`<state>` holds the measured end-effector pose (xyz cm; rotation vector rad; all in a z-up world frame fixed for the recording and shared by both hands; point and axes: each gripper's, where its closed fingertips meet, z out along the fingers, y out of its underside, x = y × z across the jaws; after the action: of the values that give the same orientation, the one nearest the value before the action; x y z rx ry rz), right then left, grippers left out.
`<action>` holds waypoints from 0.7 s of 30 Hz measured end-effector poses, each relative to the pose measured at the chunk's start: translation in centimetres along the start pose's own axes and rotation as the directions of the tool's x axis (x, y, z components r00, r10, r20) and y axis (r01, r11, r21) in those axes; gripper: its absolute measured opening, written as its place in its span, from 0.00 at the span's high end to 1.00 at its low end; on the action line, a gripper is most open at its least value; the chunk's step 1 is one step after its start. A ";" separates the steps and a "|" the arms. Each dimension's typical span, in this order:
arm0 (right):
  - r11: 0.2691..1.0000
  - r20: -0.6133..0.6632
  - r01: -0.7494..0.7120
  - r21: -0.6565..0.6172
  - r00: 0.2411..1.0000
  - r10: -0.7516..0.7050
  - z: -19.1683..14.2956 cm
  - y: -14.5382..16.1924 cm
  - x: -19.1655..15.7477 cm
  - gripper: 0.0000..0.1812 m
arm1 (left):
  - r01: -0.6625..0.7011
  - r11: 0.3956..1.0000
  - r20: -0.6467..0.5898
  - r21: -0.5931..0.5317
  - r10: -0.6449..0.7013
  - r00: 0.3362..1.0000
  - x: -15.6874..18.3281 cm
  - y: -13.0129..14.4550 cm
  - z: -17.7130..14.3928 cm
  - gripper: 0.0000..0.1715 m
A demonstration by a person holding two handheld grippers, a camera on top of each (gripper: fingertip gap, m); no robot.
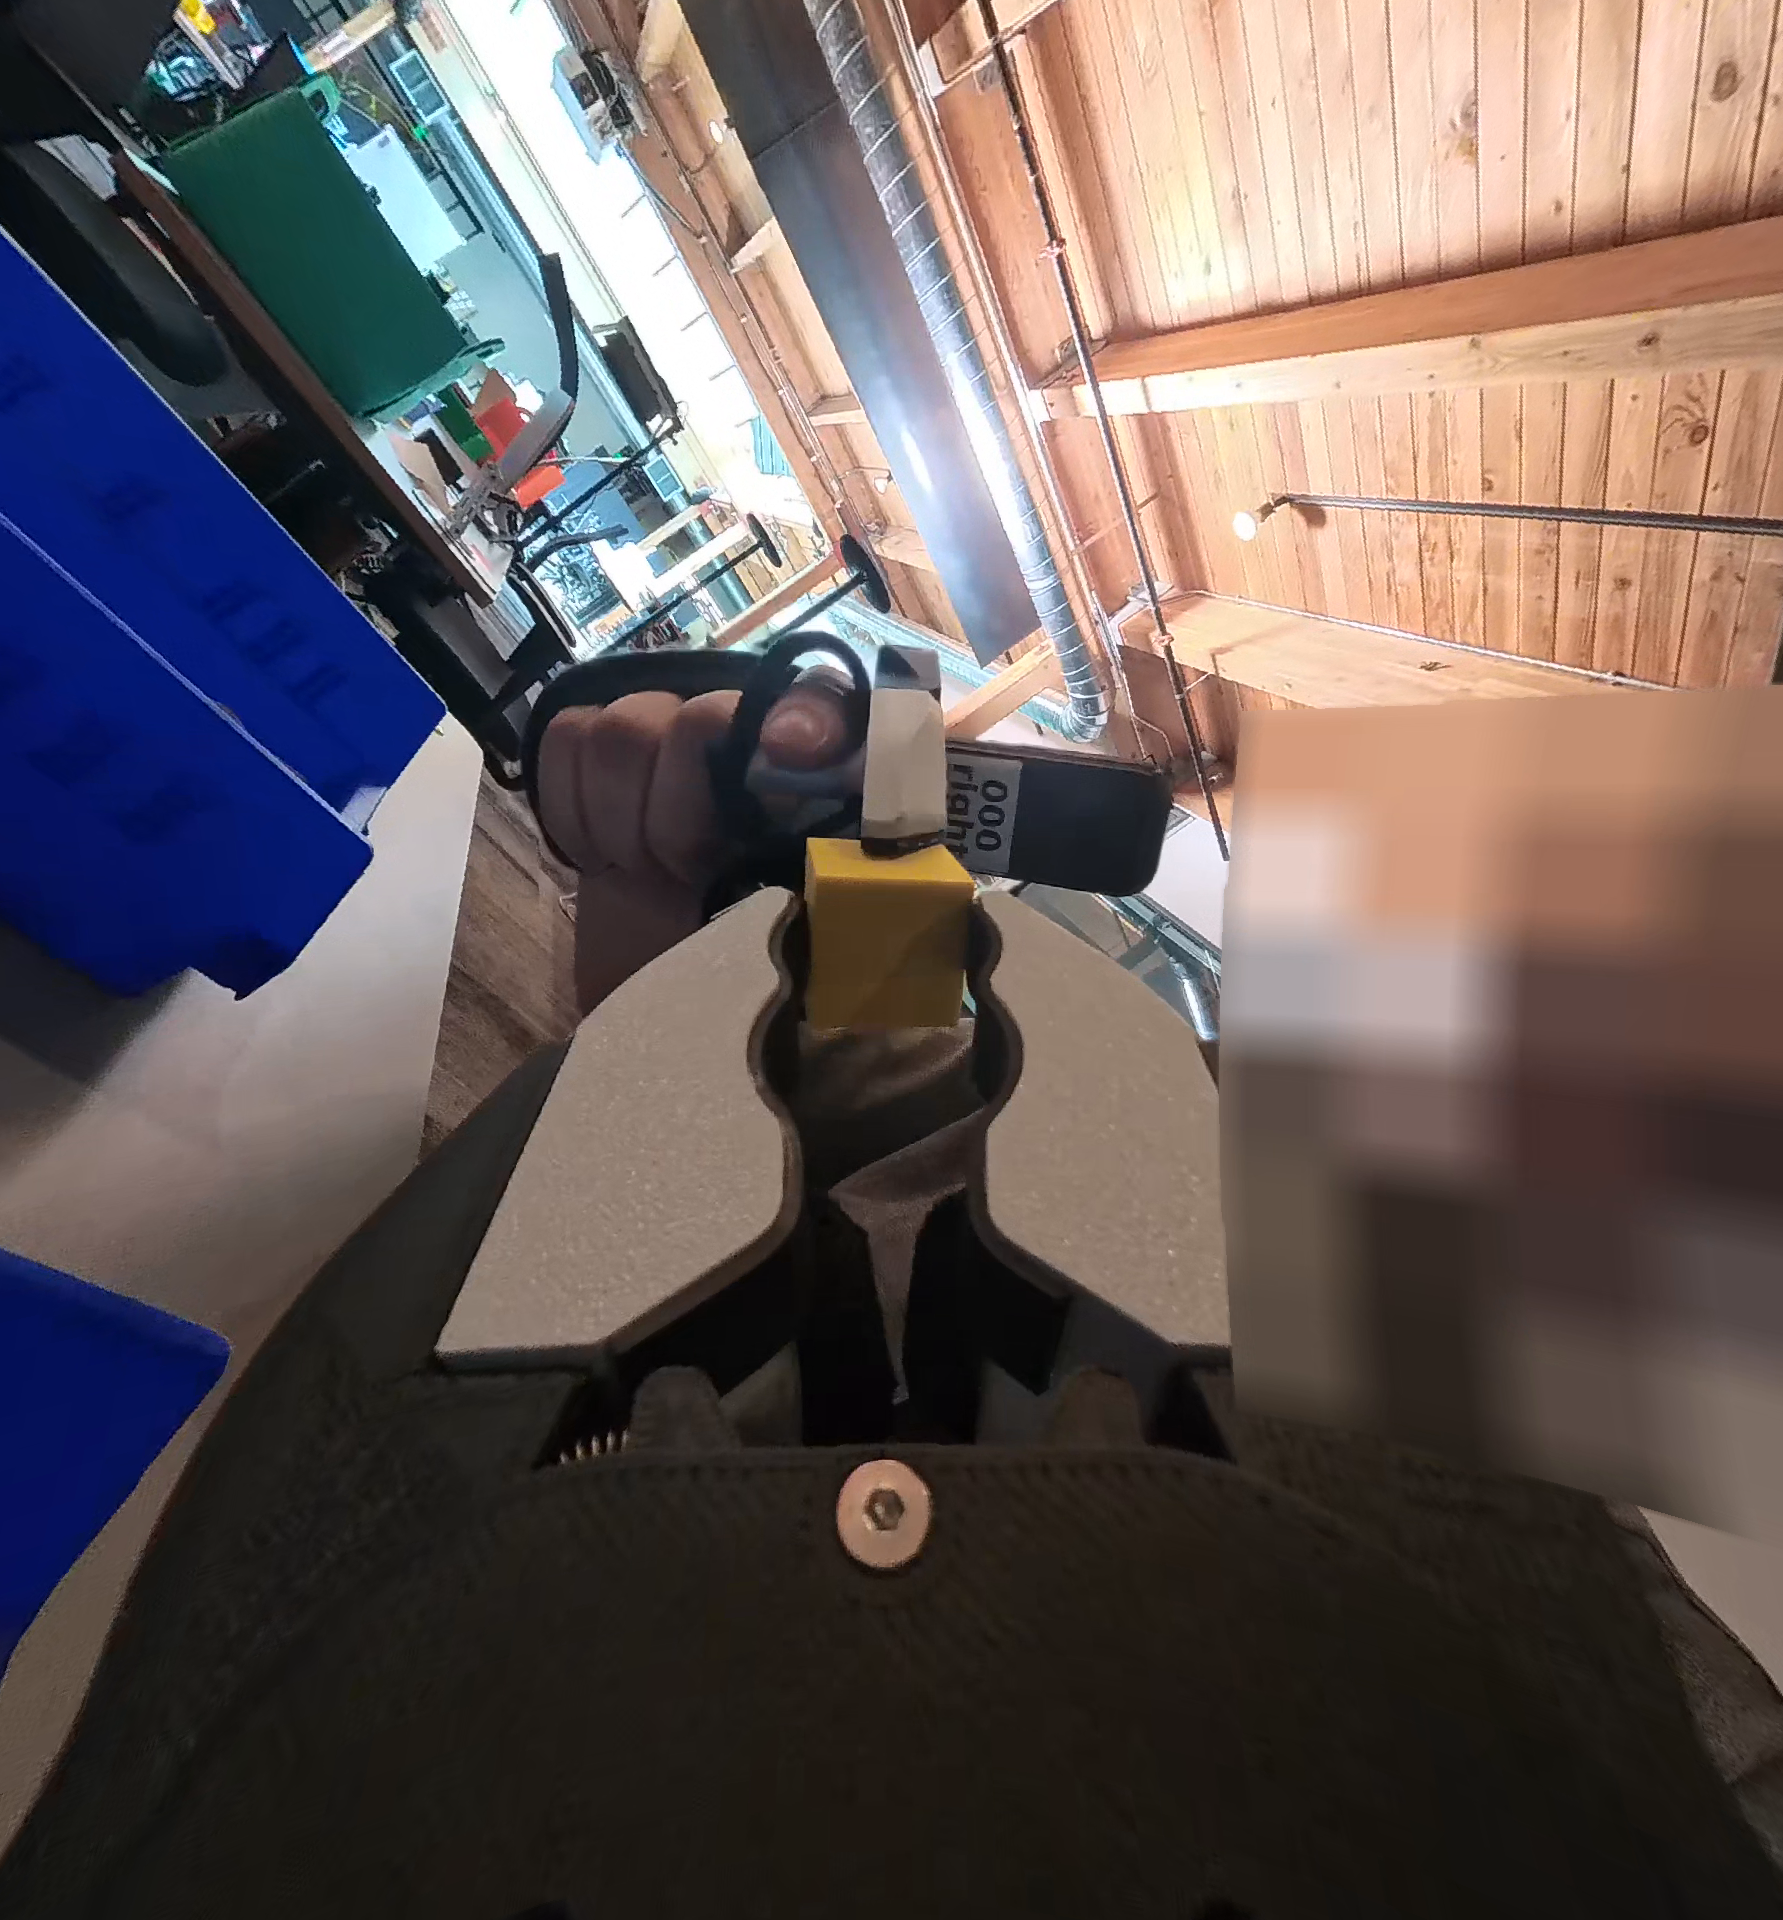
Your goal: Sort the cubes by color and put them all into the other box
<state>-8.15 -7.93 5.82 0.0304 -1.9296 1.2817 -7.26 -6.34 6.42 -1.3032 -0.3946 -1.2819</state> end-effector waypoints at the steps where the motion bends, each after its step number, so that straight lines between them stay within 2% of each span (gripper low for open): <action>1: 1.000 0.005 0.012 -0.008 1.000 -0.012 -0.1 0.0 0.0 0.85 | 0.004 1.000 -0.003 0.002 -0.004 1.000 0.0 0.0 0.1 0.83; 3: 0.999 0.003 0.035 -0.022 0.999 -0.035 -0.5 0.0 0.3 0.85 | 0.005 1.000 -0.017 0.021 -0.004 1.000 0.2 -0.3 0.2 0.81; 6: 0.996 -0.020 0.072 -0.060 0.997 -0.073 -2.1 0.2 1.5 0.85 | -0.013 0.993 -0.026 0.116 0.016 1.000 0.8 -1.8 -1.0 0.77; 9: 0.974 -0.069 0.103 -0.200 0.991 -0.119 -5.1 2.6 5.0 0.85 | -0.107 0.978 0.122 0.182 0.086 0.989 0.4 -3.0 -3.2 0.75; 12: 0.902 -0.037 0.031 -0.431 0.998 -0.052 -8.8 8.3 8.9 0.85 | -0.217 0.952 0.224 0.217 0.167 0.960 1.3 -4.0 -5.2 0.76; 16: 0.696 0.109 -0.019 -0.718 0.984 0.139 -13.4 18.1 10.0 0.85 | -0.340 0.911 0.282 0.233 0.271 0.920 2.8 -4.6 -6.6 0.85; 18: 0.601 0.169 -0.014 -0.799 0.954 0.247 -14.8 22.3 9.1 0.85 | -0.403 0.883 0.316 0.238 0.322 0.892 3.3 -4.9 -7.0 0.90; 21: 0.556 0.221 0.011 -0.831 0.924 0.312 -14.8 26.6 8.0 0.85 | -0.458 0.855 0.343 0.242 0.366 0.865 3.8 -5.2 -7.2 0.92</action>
<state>-16.02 19.70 -7.11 -0.4344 -2.7357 0.3331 -13.33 -13.03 9.79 -1.2131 -0.4674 -0.6311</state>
